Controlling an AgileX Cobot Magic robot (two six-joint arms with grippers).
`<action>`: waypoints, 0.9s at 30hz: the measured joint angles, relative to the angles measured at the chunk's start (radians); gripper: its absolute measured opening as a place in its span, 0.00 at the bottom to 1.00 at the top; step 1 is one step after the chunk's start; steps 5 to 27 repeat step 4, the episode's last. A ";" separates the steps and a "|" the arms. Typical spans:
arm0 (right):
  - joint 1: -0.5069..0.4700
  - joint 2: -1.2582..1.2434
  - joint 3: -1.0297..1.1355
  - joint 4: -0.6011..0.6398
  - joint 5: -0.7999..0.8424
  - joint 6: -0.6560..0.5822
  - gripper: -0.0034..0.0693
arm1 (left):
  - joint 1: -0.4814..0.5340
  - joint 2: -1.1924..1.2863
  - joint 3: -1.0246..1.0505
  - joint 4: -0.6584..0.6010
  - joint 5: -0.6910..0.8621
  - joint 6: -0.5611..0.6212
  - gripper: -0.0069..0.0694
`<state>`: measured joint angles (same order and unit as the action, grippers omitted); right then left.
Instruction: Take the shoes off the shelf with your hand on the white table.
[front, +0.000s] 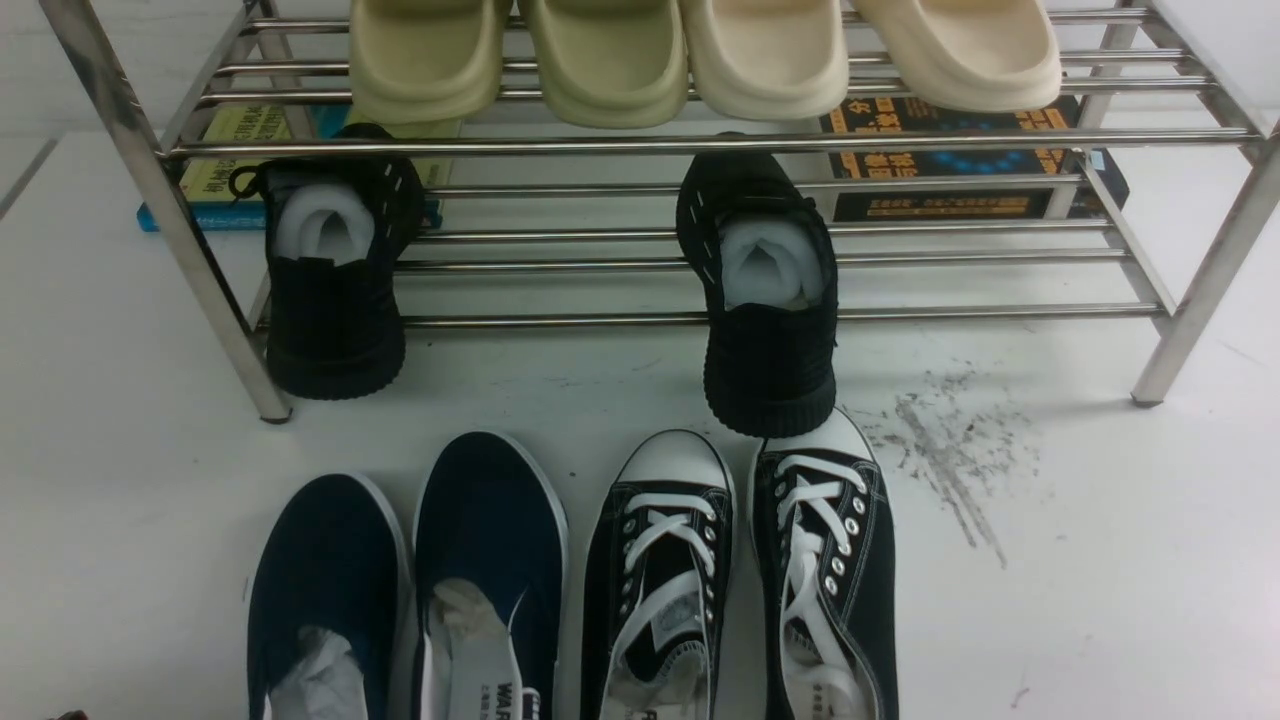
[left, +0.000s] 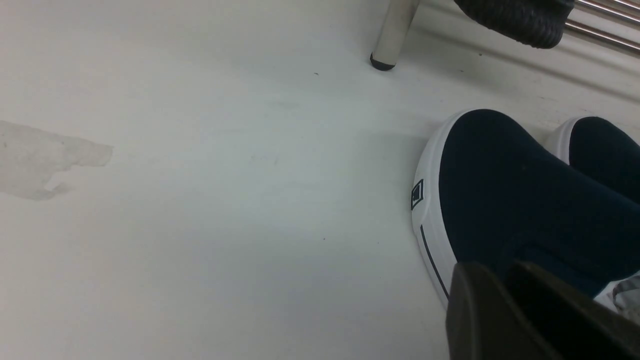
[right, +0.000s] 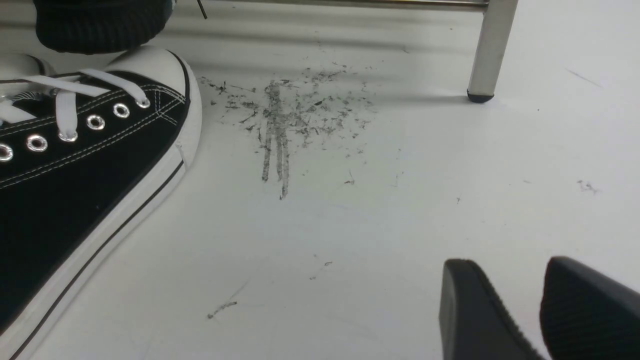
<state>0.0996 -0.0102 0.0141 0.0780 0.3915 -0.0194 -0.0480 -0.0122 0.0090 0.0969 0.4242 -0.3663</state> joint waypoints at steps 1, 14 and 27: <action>0.000 0.000 0.000 0.000 0.000 0.000 0.37 | 0.000 0.000 0.000 0.000 0.000 0.000 0.24; 0.000 0.000 0.000 0.000 0.000 0.000 0.37 | 0.000 0.000 0.000 0.001 0.000 0.000 0.25; 0.000 0.000 0.000 0.000 0.000 0.000 0.37 | 0.000 0.000 0.000 0.001 0.000 0.000 0.25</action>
